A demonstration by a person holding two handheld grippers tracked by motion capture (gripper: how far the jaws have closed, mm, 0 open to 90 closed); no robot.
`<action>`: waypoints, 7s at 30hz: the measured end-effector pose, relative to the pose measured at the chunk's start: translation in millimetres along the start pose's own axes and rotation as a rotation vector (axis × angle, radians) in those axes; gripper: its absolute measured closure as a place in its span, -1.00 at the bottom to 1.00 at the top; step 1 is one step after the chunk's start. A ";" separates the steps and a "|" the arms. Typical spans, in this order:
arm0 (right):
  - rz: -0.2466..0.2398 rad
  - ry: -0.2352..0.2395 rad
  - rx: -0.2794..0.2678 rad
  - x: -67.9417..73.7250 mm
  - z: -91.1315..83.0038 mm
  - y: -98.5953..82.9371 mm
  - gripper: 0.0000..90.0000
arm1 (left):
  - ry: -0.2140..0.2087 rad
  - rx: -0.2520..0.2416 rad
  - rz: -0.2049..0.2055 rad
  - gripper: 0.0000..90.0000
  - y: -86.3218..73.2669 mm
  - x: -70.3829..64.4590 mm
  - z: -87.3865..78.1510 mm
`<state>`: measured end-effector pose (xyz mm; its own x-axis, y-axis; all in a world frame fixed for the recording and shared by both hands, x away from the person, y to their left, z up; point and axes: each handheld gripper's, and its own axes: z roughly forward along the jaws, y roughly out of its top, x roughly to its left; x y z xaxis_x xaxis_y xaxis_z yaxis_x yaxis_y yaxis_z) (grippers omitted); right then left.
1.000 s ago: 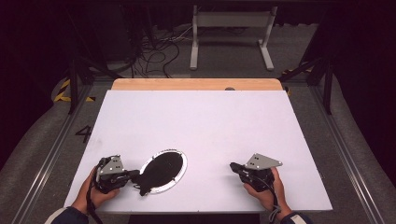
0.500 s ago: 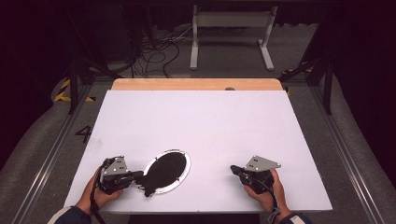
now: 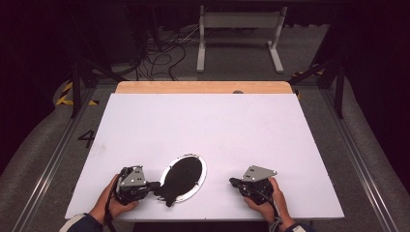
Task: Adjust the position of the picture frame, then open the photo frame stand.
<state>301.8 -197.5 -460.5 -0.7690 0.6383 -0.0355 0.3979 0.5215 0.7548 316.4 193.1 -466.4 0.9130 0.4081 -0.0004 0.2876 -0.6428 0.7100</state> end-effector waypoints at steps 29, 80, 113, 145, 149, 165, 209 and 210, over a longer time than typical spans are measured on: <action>-0.009 -0.004 0.005 3.4 14.6 10.4 1.00 | -0.061 0.008 0.063 0.96 47.0 -15.7 43.9; 0.078 -0.137 0.010 -50.6 37.7 29.9 1.00 | -0.025 0.020 0.081 1.00 82.6 -15.5 75.2; 0.054 -0.104 0.014 -46.6 29.4 24.1 0.96 | 0.002 -0.009 0.135 0.85 76.7 -14.9 56.8; 0.015 0.094 0.077 -2.7 1.0 21.8 0.59 | 0.218 -0.083 -0.102 -0.56 -21.4 5.8 -33.9; 0.005 0.126 0.112 4.5 3.9 25.9 0.50 | 0.200 -0.065 -0.092 -0.57 -20.1 4.0 -27.2; 0.002 0.067 0.184 22.4 20.6 35.8 0.36 | 0.182 -0.056 -0.102 -0.59 -16.4 1.8 -21.3; 0.718 0.493 -0.032 -39.6 43.3 25.1 0.31 | 0.155 -0.070 -0.070 -0.54 31.9 13.1 22.1; 0.716 0.490 -0.031 -39.7 43.4 26.2 0.31 | 0.148 -0.072 -0.069 -0.54 34.6 13.6 24.5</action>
<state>364.4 -184.6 -467.8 -0.4706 0.4876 0.7354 0.8601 0.0674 0.5056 345.8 160.6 -459.1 0.8378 0.5438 0.0491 0.3216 -0.5641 0.7605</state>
